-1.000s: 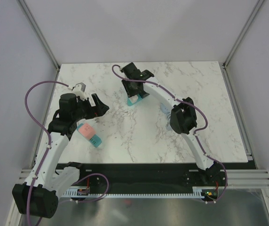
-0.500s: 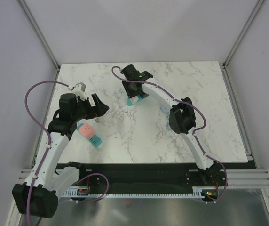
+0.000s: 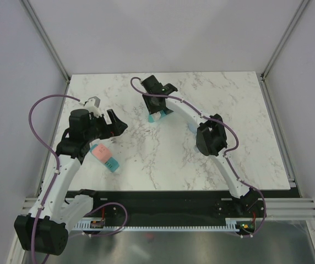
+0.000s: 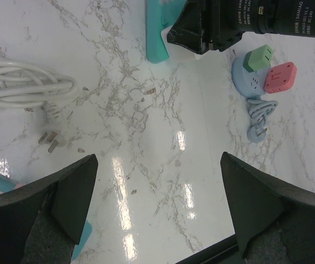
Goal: Insert the plug
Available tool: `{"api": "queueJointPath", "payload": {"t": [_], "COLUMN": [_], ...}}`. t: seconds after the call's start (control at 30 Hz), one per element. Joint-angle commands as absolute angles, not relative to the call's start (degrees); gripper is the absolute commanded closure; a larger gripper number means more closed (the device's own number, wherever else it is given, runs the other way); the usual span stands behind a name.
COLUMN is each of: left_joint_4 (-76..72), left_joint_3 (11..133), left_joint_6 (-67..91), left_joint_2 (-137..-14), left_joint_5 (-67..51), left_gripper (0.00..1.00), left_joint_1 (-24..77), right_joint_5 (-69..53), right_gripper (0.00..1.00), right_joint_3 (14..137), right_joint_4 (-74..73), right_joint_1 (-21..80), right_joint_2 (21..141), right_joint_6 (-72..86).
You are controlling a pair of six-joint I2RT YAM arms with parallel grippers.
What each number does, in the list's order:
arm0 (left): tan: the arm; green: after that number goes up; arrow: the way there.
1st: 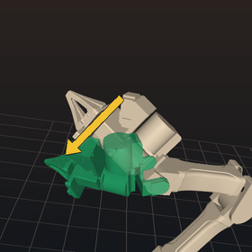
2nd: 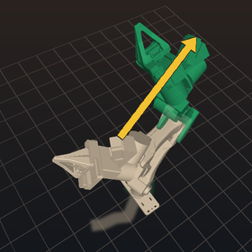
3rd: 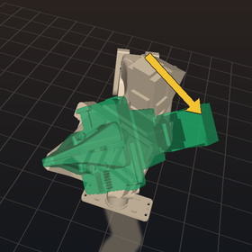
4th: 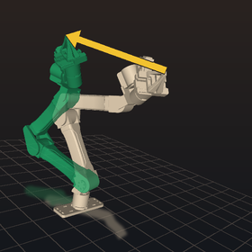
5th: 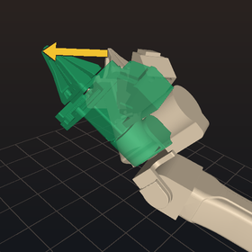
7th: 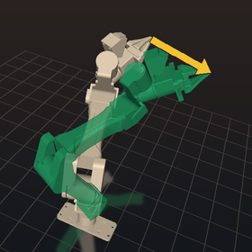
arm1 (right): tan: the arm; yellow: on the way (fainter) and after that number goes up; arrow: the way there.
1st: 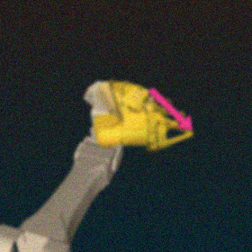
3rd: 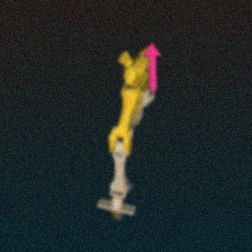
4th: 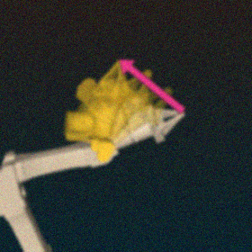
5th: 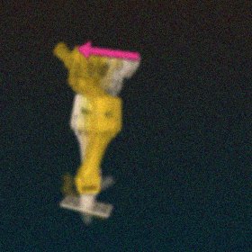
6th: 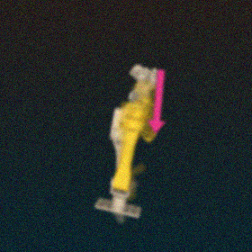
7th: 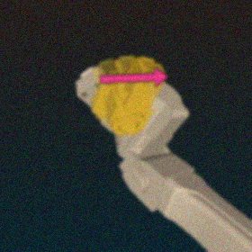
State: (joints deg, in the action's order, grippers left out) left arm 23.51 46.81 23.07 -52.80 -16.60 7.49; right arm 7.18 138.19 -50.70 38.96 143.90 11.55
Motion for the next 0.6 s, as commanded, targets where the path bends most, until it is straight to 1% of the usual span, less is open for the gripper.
{"api": "queueJointPath", "payload": {"t": [0.0,0.3,0.57], "left_joint_4": [22.2,22.8,22.9], "left_joint_3": [48.0,48.2,48.2], "left_joint_6": [23.6,22.9,22.9], "left_joint_2": [-52.0,-52.1,-52.6], "left_joint_5": [-16.1,-15.5,-14.8], "left_gripper": [0.0,0.0,0.0], "left_joint_1": [7.5,7.5,7.5], "right_joint_5": [10.2,10.7,13.2], "right_gripper": [1.0,1.0,1.0], "right_joint_3": [138.9,141.0,141.9], "right_joint_4": [-53.3,-54.8,-55.5], "right_joint_1": [39.2,39.9,39.7], "right_joint_2": [149.9,155.6,156.9], "right_joint_6": [13.0,13.6,12.5]}}
